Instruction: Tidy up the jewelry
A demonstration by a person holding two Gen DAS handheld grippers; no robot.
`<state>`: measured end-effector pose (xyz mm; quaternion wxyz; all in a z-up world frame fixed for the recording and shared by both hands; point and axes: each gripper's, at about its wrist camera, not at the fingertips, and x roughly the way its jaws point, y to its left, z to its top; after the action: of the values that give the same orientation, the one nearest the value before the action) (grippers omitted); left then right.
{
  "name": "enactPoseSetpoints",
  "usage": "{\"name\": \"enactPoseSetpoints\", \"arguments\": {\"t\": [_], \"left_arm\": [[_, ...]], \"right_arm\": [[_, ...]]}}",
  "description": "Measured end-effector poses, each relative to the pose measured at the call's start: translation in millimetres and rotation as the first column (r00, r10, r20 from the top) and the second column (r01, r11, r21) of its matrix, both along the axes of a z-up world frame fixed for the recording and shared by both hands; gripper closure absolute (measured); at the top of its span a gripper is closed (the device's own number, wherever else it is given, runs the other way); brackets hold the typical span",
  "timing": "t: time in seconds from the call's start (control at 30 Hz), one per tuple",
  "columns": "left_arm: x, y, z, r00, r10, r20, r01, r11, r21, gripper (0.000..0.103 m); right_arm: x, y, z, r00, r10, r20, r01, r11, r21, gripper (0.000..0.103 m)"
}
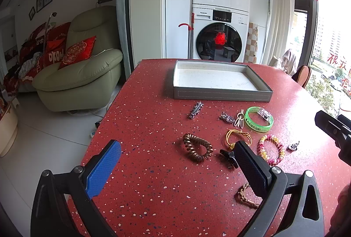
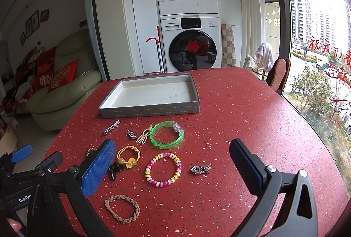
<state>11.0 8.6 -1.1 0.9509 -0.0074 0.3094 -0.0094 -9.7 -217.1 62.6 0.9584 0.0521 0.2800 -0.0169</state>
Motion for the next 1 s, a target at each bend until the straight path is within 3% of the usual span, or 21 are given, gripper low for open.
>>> {"name": "enactPoseSetpoints", "arguments": {"t": [0.57, 0.8, 1.0], "left_arm": [[6, 1, -8, 1.000, -0.008, -0.025, 0.008, 1.000, -0.001, 0.000], [25, 8, -21, 0.994, -0.011, -0.111, 0.007, 0.999, -0.035, 0.000], [53, 17, -37, 0.978, -0.032, -0.208, 0.012, 0.995, -0.095, 0.000]], "right_arm": [[0, 3, -5, 1.000, 0.006, -0.011, -0.006, 1.000, 0.004, 0.000], [7, -11, -14, 0.998, -0.011, -0.058, 0.012, 1.000, 0.011, 0.000], [15, -28, -32, 0.988, -0.048, -0.150, 0.046, 0.999, -0.023, 0.000]]}}
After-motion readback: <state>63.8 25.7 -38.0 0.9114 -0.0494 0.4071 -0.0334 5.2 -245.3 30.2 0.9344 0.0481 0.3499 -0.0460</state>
